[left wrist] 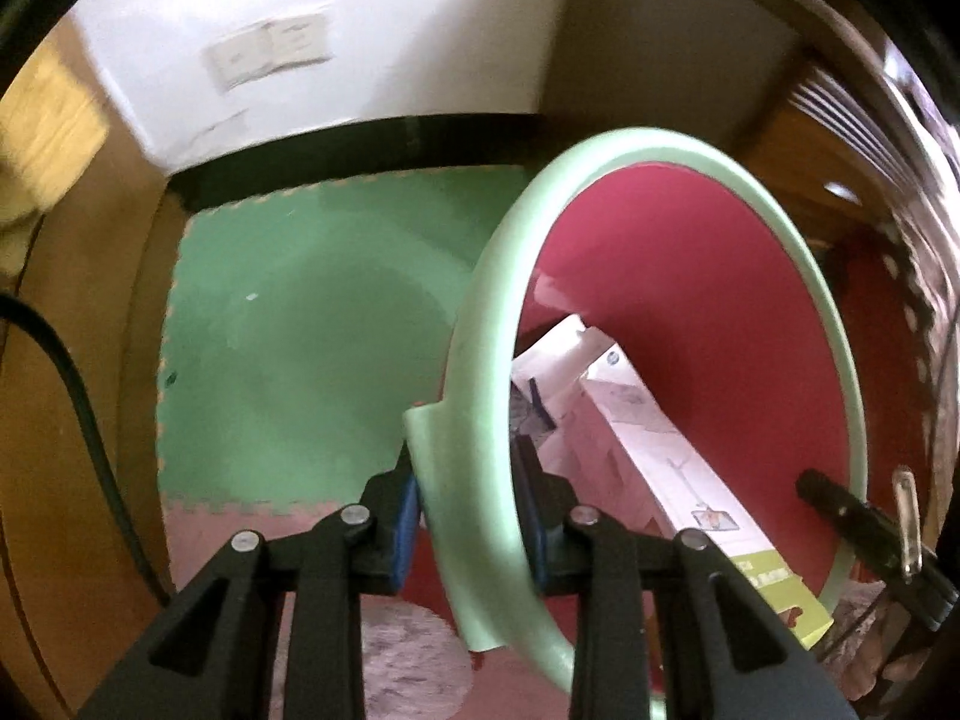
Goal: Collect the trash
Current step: 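Grip the green bucket rim with both tools and tilt the bucket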
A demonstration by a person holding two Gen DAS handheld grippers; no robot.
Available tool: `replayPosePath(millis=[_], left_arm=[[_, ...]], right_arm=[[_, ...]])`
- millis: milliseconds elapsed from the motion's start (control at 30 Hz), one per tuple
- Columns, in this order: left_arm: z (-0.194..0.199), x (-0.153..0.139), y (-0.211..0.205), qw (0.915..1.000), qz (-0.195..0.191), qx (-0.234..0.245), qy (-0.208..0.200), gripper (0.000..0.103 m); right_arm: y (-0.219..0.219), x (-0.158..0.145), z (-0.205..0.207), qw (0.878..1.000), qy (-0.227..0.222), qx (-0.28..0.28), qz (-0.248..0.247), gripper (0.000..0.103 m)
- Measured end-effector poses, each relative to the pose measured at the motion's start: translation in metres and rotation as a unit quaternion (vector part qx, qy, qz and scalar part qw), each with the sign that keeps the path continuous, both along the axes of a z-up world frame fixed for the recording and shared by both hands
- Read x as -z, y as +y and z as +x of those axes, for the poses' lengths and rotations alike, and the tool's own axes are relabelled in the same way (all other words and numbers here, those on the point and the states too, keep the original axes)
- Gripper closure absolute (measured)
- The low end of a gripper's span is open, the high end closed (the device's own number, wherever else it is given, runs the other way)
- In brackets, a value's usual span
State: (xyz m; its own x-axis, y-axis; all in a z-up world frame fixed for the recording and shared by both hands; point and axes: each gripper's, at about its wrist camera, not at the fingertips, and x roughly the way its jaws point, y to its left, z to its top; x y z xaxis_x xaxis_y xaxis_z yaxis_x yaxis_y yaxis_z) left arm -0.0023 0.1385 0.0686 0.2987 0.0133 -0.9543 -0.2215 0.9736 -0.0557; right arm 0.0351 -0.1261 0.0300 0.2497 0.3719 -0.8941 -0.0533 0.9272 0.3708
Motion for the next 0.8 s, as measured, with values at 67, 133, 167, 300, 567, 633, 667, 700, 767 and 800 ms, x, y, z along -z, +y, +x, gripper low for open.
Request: replayPosePath(millis=[67,133,167,300,567,633,667,700,767,800], left_arm=[[-0.001,0.004,0.023,0.9998,0.000,-0.022,0.001,0.074],[0.000,0.007,0.046,0.9994,0.002,-0.036,-0.002,0.075],[0.003,0.011,0.058,0.9990,0.002,-0.044,-0.002,0.075],[0.016,0.031,0.097,0.9968,0.003,-0.080,-0.005,0.075],[0.045,0.093,0.155,0.9879,-0.016,-0.153,-0.019,0.077],[0.050,0.108,0.158,0.9867,-0.018,-0.161,-0.019,0.077],[0.051,0.112,0.157,0.9860,-0.020,-0.164,-0.017,0.077],[0.053,0.116,0.156,0.9853,-0.024,-0.168,-0.017,0.077],[0.058,0.127,0.157,0.9843,-0.024,-0.174,-0.014,0.077],[0.059,0.132,0.157,0.9836,-0.027,-0.178,-0.012,0.077]], right_arm=[[0.024,0.006,0.006,1.000,-0.001,-0.016,0.002,0.069],[0.046,0.018,0.015,1.000,0.001,-0.030,0.003,0.069],[0.058,0.023,0.020,0.999,0.002,-0.035,0.001,0.069],[0.097,0.046,0.044,0.999,-0.002,-0.048,0.005,0.069],[0.146,0.078,0.091,0.995,-0.051,-0.080,-0.012,0.069],[0.155,0.084,0.100,0.994,-0.062,-0.092,-0.021,0.069],[0.158,0.088,0.105,0.992,-0.066,-0.100,-0.028,0.069],[0.161,0.092,0.109,0.992,-0.067,-0.105,-0.031,0.069],[0.162,0.102,0.116,0.991,-0.063,-0.112,-0.035,0.069],[0.162,0.106,0.118,0.991,-0.060,-0.114,-0.036,0.069]])
